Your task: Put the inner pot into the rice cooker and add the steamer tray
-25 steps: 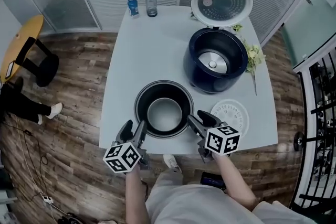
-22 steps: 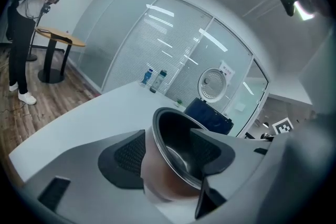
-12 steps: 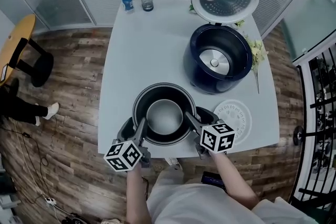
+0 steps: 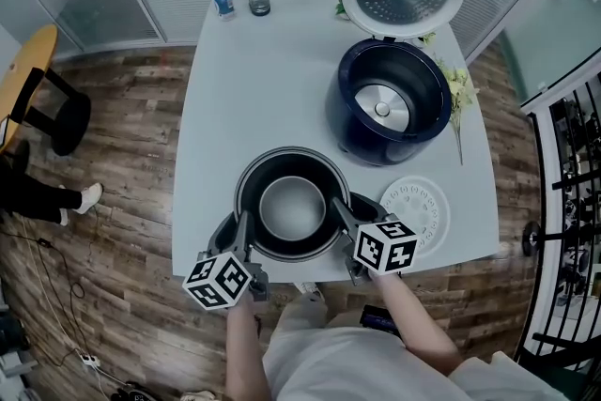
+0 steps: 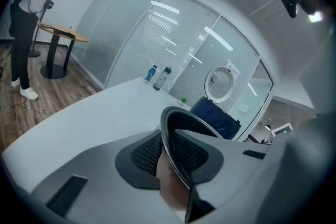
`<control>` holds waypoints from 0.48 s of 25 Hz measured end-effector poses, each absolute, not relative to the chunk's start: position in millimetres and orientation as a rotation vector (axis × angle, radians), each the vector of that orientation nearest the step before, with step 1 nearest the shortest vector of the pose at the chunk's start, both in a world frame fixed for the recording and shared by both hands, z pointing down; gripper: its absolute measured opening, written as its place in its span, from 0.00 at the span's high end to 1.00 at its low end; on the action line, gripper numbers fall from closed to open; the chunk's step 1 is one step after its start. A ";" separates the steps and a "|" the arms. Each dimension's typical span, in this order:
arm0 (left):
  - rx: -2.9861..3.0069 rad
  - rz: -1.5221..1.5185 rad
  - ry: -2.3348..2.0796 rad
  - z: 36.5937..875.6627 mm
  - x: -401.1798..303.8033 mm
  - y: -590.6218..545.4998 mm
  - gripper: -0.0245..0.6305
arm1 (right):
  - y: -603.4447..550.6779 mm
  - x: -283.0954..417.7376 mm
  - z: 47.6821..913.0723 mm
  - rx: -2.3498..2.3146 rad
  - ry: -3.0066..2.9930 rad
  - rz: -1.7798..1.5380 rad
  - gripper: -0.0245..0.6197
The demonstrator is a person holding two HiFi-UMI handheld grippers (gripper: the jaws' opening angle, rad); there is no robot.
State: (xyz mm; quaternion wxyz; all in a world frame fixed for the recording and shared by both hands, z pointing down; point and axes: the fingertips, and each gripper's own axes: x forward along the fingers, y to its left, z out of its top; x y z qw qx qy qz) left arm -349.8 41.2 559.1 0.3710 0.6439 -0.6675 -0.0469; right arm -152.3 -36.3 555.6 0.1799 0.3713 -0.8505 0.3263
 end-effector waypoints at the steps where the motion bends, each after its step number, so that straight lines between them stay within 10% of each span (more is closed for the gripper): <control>1: 1.649 -0.121 -1.711 558.9 -349.4 41.2 0.84 | -36.8 -151.9 555.1 1.053 -2.405 0.933 0.78; 12: 1.702 -0.197 -1.725 530.8 -350.6 42.2 0.85 | -39.2 -153.3 525.0 1.088 -2.483 0.884 0.80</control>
